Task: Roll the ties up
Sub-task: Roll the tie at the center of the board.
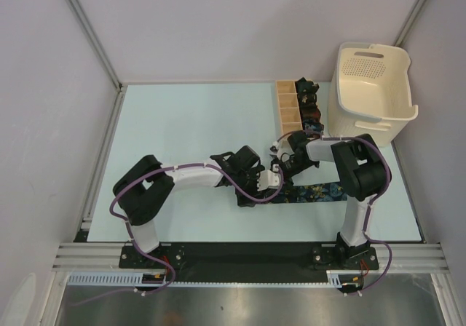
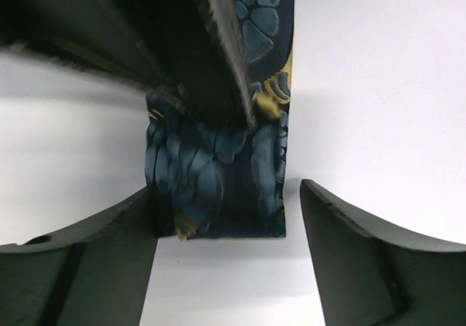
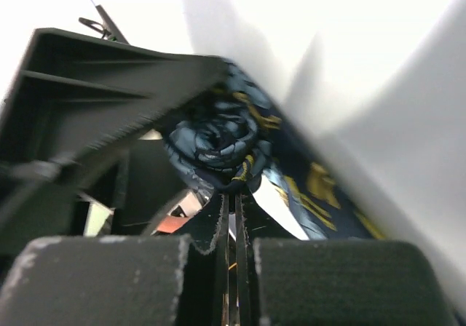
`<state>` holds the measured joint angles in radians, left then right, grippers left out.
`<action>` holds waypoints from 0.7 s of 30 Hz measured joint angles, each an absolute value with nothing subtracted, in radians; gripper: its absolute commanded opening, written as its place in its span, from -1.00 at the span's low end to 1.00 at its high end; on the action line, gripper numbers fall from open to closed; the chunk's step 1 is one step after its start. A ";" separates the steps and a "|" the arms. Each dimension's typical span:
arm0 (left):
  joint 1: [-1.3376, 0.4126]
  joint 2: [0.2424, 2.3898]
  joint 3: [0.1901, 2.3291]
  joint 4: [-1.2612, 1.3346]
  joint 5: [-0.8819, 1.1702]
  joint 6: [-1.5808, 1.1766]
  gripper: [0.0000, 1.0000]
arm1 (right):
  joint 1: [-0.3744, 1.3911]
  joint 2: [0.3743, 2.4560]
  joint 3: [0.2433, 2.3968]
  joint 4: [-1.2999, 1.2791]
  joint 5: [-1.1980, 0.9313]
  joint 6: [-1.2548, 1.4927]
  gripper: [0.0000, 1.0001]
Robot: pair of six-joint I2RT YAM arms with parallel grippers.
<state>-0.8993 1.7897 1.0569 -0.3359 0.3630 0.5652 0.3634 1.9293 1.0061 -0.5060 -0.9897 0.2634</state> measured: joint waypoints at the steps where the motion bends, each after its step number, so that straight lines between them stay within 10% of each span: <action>1: -0.898 1.789 1.057 -0.332 0.364 0.559 0.71 | 0.354 1.935 1.006 -0.518 -0.986 0.251 -1.00; 15: -0.891 1.755 1.034 -0.137 0.408 0.500 0.85 | 0.319 1.996 1.040 -0.629 -0.932 0.107 -1.00; 21: -0.913 1.791 1.034 -0.109 0.431 0.529 0.52 | 0.335 2.011 1.069 -0.645 -0.926 0.107 -1.00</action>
